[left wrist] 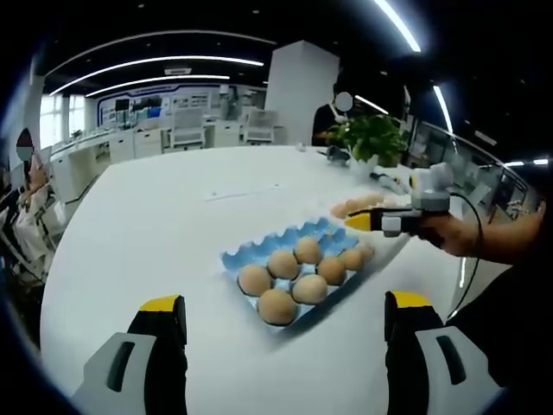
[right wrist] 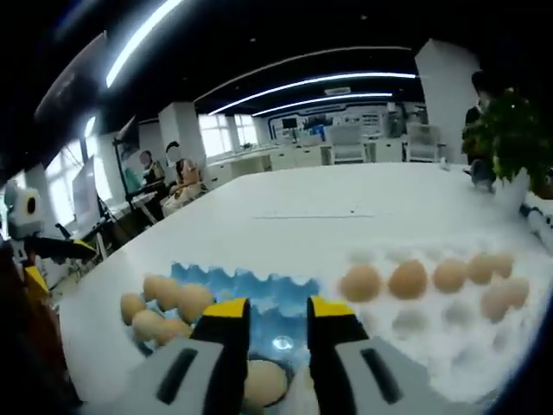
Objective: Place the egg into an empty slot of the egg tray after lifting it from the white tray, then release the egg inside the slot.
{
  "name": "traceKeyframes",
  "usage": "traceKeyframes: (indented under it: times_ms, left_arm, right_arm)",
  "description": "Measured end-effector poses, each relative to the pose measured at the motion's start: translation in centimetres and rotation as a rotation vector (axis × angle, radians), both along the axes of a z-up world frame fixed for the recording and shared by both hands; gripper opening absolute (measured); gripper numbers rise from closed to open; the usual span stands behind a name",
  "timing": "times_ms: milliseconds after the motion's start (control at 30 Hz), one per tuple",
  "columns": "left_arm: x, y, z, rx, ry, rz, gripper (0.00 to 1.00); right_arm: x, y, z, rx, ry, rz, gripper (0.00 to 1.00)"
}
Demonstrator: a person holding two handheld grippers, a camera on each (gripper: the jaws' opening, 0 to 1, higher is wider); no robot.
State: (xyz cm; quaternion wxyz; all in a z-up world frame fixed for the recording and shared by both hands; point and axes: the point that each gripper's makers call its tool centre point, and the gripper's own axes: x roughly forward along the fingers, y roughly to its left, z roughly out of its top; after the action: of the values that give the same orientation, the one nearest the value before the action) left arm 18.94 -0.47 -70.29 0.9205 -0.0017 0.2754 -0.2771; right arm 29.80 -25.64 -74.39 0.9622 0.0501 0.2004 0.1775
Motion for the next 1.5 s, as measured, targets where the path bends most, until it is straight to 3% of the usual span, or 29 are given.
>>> traceKeyframes:
  times_ms: [267,367,533,667,933,1033,1300,1500]
  left_arm:
    - [0.1,-0.1,0.1,0.003,-0.003,-0.004,0.96]
    - [0.1,0.0,0.0,0.006,0.0,0.006,0.96]
    - [0.1,0.1,0.1,0.005,0.001,0.009,0.96]
    - [0.1,0.0,0.1,0.007,-0.001,0.006,0.96]
    - [0.1,0.4,0.1,0.01,0.0,0.016,0.96]
    - [0.1,0.4,0.1,0.009,-0.001,0.017,0.96]
    - [0.1,0.5,0.2,0.01,-0.003,0.019,0.96]
    - [0.3,0.6,0.2,0.005,-0.005,0.025,0.96]
  right_arm:
    - [0.8,-8.5,0.6,-0.02,-0.026,-0.206,0.25]
    - [0.9,-13.0,0.3,-0.07,-0.02,-0.308,0.25]
    - [0.9,-17.0,-0.5,-0.09,0.0,-0.402,0.27]
    - [1.2,-18.3,-1.3,-0.142,0.017,-0.414,0.27]
    - [2.2,-18.2,-2.8,-0.208,0.058,-0.375,0.3]
    - [2.1,-19.0,-3.4,-0.317,0.066,-0.345,0.27]
    - [1.8,-18.8,-2.7,-0.244,0.056,-0.352,0.26]
    - [1.6,-17.9,0.3,-0.197,-0.025,-0.375,0.26]
